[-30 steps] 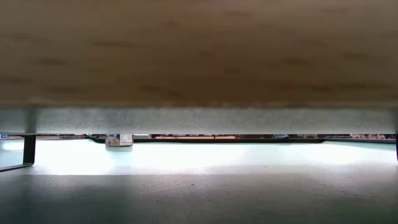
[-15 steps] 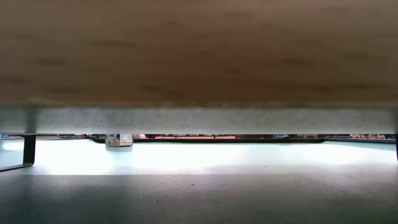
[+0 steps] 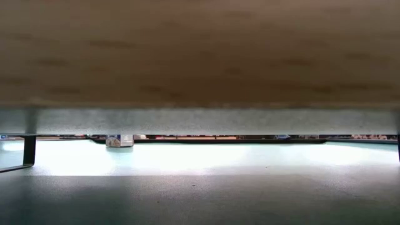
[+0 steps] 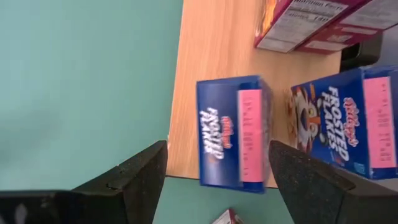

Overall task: Stack cereal on shelf
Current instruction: Put the right blue cereal box on the shelf aligned with the other blue cereal box

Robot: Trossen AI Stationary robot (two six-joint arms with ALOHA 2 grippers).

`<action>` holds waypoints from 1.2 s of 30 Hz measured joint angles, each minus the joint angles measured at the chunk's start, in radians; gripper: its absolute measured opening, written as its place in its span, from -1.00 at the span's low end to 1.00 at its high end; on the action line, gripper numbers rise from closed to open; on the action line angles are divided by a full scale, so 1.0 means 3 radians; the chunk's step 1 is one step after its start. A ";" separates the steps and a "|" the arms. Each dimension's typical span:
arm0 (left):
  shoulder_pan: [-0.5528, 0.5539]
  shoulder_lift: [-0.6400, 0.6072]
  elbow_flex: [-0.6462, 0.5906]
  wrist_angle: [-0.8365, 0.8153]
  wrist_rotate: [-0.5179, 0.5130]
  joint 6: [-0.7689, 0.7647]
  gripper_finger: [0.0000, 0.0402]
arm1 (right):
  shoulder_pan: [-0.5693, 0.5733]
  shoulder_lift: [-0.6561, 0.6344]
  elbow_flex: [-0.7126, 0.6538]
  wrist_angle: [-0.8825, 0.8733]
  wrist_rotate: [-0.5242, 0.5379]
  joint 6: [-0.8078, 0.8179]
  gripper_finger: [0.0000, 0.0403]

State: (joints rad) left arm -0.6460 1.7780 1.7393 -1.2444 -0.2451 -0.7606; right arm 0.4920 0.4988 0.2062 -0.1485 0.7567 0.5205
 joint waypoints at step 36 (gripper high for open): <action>0.0382 -0.0390 -0.0106 -0.0475 0.0185 0.0030 0.36 | 0.0001 0.0000 0.0000 0.0001 0.0000 0.0000 0.32</action>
State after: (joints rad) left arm -0.5314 1.6610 1.7075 -1.3869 -0.1895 -0.7516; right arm 0.4923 0.4988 0.2062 -0.1482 0.7567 0.5205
